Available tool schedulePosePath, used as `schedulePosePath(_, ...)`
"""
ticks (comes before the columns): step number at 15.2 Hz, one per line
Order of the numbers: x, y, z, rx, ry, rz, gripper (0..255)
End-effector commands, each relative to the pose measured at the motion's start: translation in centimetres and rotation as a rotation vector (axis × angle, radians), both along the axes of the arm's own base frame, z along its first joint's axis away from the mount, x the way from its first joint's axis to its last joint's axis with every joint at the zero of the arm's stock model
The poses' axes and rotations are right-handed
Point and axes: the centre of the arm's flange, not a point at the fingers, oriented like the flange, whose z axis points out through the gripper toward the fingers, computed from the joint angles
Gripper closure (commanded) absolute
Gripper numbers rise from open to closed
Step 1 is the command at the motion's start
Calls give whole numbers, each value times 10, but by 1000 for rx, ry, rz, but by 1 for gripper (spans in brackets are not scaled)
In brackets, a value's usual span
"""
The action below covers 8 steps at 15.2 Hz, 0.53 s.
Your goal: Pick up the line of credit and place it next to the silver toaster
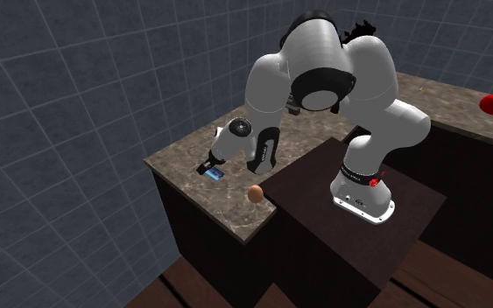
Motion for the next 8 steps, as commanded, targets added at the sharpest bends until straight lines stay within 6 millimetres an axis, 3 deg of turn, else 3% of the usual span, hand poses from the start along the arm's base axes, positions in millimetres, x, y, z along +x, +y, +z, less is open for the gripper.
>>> schedulePosePath(1,0,0,0,0,0,0,0)
schedulePosePath(2,0,0,0,0,0,0,255)
schedulePosePath(8,0,0,0,0,0,0,255)
